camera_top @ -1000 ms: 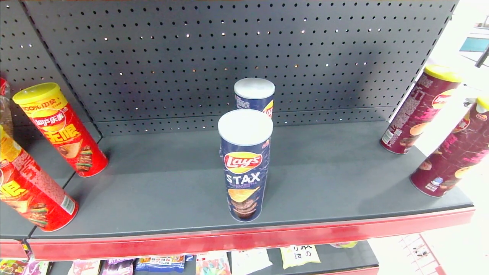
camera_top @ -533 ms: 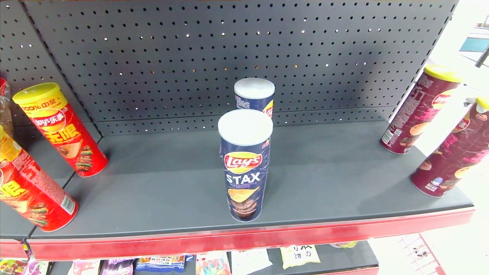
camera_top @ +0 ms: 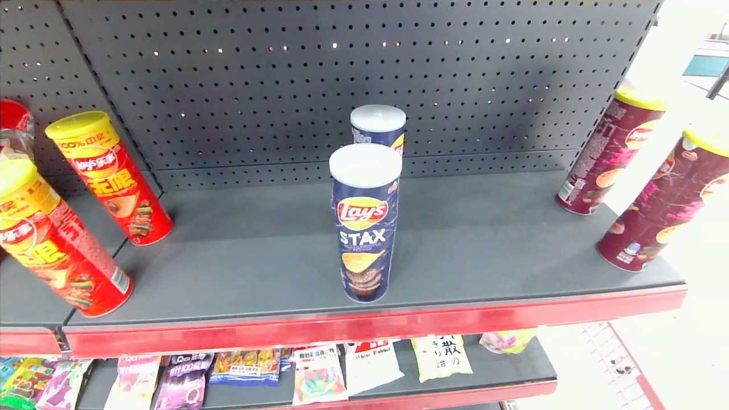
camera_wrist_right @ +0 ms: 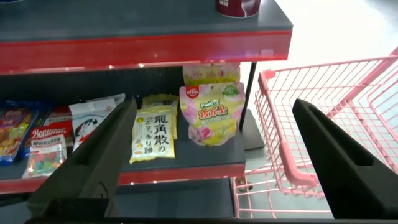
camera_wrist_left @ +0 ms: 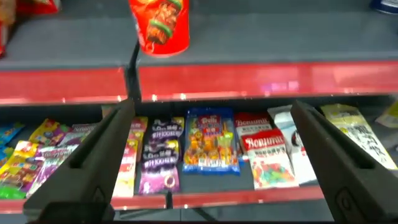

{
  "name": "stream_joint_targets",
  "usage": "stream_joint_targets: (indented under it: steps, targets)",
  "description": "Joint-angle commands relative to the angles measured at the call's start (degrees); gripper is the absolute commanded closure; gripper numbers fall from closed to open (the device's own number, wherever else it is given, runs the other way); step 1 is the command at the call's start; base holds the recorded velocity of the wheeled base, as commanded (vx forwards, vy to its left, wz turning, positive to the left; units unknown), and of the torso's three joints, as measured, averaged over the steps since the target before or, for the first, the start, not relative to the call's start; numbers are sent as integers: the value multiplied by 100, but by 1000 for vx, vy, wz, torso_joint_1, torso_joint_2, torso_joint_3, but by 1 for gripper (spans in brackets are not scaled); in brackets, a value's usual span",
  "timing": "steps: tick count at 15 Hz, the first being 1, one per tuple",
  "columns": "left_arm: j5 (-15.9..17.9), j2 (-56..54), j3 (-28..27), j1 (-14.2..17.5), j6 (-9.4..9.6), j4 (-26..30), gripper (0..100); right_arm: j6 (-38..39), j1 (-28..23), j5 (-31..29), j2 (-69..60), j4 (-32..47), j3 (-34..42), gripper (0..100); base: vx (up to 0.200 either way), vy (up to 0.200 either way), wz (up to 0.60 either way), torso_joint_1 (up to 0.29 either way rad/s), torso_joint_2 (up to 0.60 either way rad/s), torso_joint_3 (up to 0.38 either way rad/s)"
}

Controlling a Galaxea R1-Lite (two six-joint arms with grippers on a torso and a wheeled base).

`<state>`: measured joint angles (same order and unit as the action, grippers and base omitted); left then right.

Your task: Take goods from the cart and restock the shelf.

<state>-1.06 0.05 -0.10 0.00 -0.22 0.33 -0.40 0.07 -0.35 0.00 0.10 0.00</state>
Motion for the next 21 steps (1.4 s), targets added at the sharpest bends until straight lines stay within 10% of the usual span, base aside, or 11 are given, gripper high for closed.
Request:
stream_joint_targets:
  steps: [1,21]
  targets:
    - [1,-5,1,0,-4,2,0,-4,1,0,9,-1,0,0,-200,0,0,-2,2,-2]
    - [1,-5,1,0,-4,2,0,5,1,0,9,-1,0,0,0,0,90,-1,0,0]
